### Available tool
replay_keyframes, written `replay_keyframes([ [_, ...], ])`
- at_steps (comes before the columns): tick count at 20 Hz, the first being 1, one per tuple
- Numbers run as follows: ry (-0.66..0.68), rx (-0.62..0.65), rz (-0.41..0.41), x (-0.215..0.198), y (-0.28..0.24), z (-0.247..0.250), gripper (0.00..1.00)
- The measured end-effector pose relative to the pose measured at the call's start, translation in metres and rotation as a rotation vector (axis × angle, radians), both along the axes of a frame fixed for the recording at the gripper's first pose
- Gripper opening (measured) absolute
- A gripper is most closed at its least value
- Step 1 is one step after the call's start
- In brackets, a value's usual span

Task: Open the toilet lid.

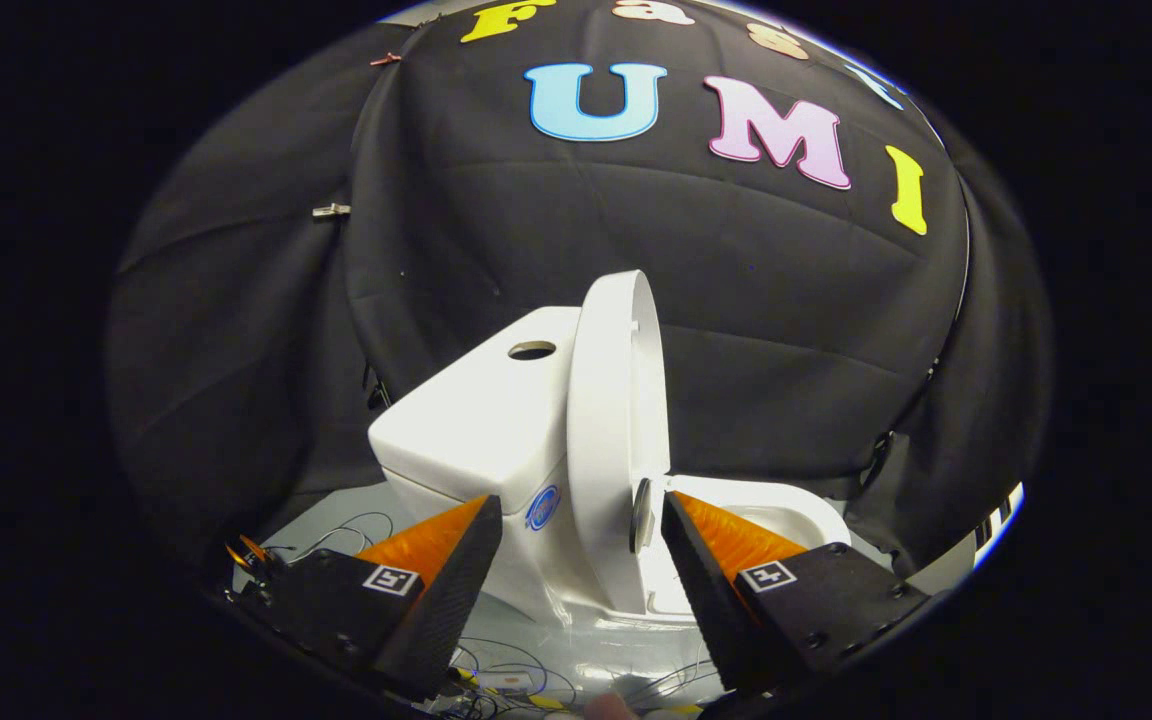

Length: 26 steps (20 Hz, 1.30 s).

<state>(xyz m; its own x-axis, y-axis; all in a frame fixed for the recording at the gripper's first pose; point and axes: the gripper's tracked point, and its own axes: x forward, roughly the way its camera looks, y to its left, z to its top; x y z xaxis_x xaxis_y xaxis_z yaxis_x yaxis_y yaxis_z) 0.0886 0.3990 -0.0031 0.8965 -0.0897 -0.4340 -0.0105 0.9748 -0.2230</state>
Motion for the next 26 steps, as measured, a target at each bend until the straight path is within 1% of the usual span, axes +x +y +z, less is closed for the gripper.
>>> replay_keyframes([
  [3, 0.003, 0.054, 0.037, -0.013, 0.005, 0.012, 1.00],
  [11, -0.032, 0.091, 0.097, -0.040, -0.011, 0.044, 1.00],
  [15, -0.045, 0.138, 0.097, -0.048, -0.028, 0.058, 1.00],
  [19, -0.053, 0.172, 0.119, -0.052, -0.044, 0.070, 1.00],
  [21, -0.056, 0.168, 0.138, -0.054, -0.056, 0.074, 1.00],
  [26, -0.117, 0.148, 0.178, -0.053, -0.105, 0.085, 1.00],
])
